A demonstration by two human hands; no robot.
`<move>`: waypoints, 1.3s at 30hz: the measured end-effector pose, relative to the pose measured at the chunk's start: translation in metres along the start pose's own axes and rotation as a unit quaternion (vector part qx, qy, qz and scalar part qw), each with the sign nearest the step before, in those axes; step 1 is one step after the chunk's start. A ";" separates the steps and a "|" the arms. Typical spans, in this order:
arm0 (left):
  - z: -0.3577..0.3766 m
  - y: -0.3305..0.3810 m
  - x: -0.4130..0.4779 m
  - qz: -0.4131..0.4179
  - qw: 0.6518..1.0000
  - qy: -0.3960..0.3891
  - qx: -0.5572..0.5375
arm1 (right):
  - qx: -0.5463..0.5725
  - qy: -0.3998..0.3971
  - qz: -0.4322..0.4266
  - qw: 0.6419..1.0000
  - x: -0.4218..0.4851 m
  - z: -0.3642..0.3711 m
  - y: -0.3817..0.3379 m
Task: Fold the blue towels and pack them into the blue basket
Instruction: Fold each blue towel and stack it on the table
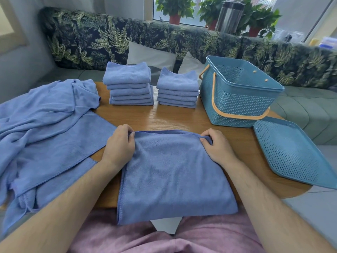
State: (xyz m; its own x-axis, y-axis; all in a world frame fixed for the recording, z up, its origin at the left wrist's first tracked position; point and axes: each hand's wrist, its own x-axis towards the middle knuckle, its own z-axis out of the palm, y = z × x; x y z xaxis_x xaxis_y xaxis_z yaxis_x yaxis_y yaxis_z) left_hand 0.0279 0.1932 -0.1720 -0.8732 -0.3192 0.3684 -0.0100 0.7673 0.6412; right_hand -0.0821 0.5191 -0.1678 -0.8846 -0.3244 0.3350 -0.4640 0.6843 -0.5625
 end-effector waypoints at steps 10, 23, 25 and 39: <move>-0.006 0.006 -0.001 0.037 0.997 0.028 -0.060 | 0.088 0.111 0.010 0.990 0.001 -0.004 0.005; -0.009 0.012 -0.003 -0.011 0.993 0.047 -0.110 | 0.190 0.106 0.122 0.968 0.002 -0.007 0.007; -0.010 0.012 -0.003 -0.020 0.992 0.052 -0.116 | 0.194 0.103 0.128 0.967 0.002 -0.007 0.006; -0.024 0.005 0.007 -0.024 0.997 0.015 -0.078 | 0.201 0.029 0.135 0.970 0.005 -0.026 -0.013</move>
State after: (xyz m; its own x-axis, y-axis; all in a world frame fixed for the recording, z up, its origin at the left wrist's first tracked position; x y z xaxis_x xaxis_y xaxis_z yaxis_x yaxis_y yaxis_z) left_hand 0.0334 0.1812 -0.1506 -0.8582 -0.3722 0.3536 0.0263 0.6561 0.7542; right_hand -0.0792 0.5259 -0.1397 -0.9776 -0.1235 0.1702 -0.2071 0.4259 -0.8807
